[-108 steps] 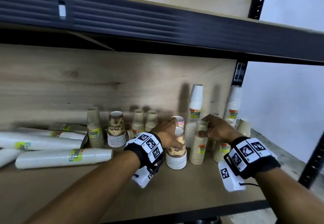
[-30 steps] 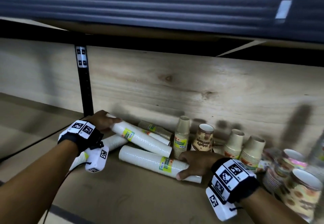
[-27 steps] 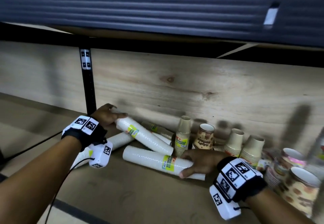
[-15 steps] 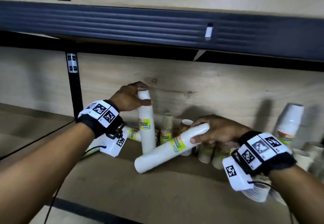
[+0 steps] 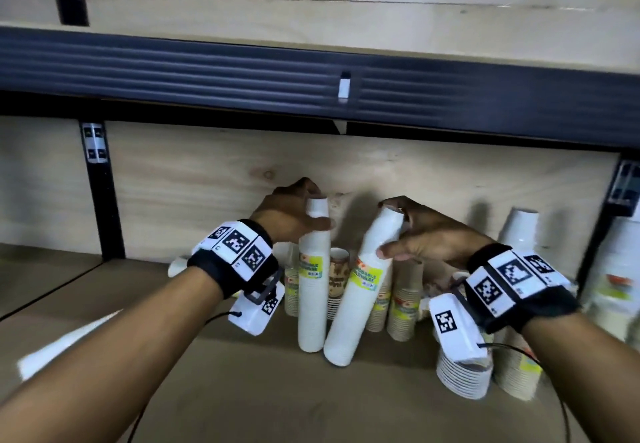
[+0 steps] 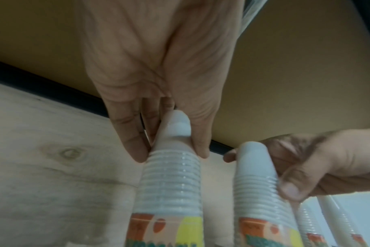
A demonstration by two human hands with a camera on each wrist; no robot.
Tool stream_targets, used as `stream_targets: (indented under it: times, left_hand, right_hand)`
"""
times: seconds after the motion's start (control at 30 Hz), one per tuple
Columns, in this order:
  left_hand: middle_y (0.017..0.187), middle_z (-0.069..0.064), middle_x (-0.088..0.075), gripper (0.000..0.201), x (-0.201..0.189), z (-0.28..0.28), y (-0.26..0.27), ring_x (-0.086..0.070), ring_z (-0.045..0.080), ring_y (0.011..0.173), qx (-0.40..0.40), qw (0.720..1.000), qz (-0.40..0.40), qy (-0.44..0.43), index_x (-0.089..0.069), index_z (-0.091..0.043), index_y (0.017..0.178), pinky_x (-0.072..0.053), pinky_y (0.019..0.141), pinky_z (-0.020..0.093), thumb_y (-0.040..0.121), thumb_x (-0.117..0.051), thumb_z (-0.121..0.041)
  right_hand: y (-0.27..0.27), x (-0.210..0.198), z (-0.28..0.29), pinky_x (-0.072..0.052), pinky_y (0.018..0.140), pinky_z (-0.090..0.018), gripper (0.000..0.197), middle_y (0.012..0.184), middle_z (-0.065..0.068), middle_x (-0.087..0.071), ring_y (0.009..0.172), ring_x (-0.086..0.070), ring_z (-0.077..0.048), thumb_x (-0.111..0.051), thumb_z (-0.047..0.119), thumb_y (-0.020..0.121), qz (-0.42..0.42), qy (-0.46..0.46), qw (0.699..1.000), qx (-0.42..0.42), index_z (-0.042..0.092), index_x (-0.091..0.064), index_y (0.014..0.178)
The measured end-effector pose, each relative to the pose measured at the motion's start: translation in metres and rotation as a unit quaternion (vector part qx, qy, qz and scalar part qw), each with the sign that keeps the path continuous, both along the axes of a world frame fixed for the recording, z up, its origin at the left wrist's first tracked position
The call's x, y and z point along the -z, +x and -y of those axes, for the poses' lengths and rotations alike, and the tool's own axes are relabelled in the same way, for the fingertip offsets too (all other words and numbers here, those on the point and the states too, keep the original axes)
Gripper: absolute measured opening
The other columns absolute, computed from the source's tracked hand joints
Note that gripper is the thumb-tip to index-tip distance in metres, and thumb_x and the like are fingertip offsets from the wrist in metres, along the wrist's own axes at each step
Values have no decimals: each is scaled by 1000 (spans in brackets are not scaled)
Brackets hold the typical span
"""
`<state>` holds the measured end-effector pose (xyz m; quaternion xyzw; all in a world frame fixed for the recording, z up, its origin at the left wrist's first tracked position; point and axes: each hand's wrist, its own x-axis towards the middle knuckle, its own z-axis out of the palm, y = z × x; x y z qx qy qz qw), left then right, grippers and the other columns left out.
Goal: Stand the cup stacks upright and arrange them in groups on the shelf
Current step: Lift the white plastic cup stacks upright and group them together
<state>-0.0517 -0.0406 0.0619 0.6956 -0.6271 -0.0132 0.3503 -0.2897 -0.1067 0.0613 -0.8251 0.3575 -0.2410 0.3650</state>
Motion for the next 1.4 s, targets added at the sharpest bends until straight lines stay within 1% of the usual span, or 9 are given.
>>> stream_targets:
  times: [0.1, 0.3, 0.47, 0.6, 0.8, 0.9, 1.17, 1.3, 1.4]
  left_hand:
    - [115, -4, -64, 59, 6, 4, -5, -61, 17, 100, 5, 1000, -3, -1, -52, -29, 119, -52, 87, 32, 70, -77, -51]
    - [112, -11, -65, 60, 17, 1, -6, -62, 7, 95, 78, 996, -50, 9, -46, -39, 126, -52, 80, 23, 75, -75, -50]
    - [105, -10, -62, 71, 20, -6, 3, -62, 2, 92, 114, 990, -79, 38, -40, -40, 135, -49, 70, 10, 76, -80, -38]
    - [119, -11, -57, 79, 25, -3, 7, -59, 8, 101, 108, 990, -64, 65, -39, -27, 138, -47, 77, 18, 73, -83, -36]
    - [120, -6, -62, 74, 35, 0, 8, -61, 10, 102, 109, 986, -58, 108, -46, -22, 134, -51, 84, 25, 71, -84, -33]
    - [121, -5, -62, 75, 35, 0, 9, -61, 12, 104, 111, 986, -64, 109, -46, -22, 134, -52, 88, 29, 70, -85, -32]
    - [121, -8, -61, 86, 36, -9, 15, -60, 10, 109, 111, 985, -64, 116, -43, -24, 137, -53, 95, 37, 65, -88, -37]
    - [124, -6, -60, 93, 29, -27, 28, -62, 10, 107, 90, 987, -61, 121, -37, -23, 143, -54, 93, 33, 65, -87, -39]
    - [126, -7, -59, 88, 21, -44, 40, -63, 9, 105, 59, 991, -45, 111, -39, -25, 142, -52, 93, 28, 69, -84, -42]
  right_hand:
    - [5, 0, -2, -42, 41, -13, 69, 85, -4, -57, 56, -57, -3, -71, -9, 80, 3, -17, 1000, -4, 23, -37, 131]
    - [32, 12, -2, -49, 70, -20, 61, 105, 9, -61, 95, -61, -6, -75, 20, 84, 29, -26, 999, -28, 29, -38, 132]
    - [32, 10, -3, -54, 59, -19, 52, 93, 6, -64, 79, -64, -6, -73, 14, 85, 42, -21, 999, -14, 30, -46, 127]
    - [28, 6, 1, -57, 79, -42, 57, 97, -3, -68, 87, -66, -18, -73, 12, 81, 29, -18, 999, 2, 30, -46, 128]
    - [32, 11, 0, -46, 65, -21, 38, 91, 2, -62, 78, -58, -7, -65, 4, 86, 23, -25, 999, -15, 17, -48, 118]
    - [32, 15, 3, -45, 65, -21, 36, 91, 3, -61, 79, -57, -5, -64, 2, 86, 31, -28, 999, -10, 19, -48, 113]
    - [31, 18, 1, -49, 72, -25, 78, 103, 6, -60, 91, -61, -8, -70, 7, 83, 49, -25, 998, 36, 18, -25, 146]
    - [29, 11, -5, -54, 88, -38, 99, 104, 7, -64, 92, -63, -8, -72, 10, 85, 68, -12, 996, 58, 20, -3, 155]
    - [24, 1, -19, -53, 67, -28, 95, 139, -4, -49, 98, -58, -12, -72, 15, 86, 85, -28, 993, 79, 26, -7, 155]
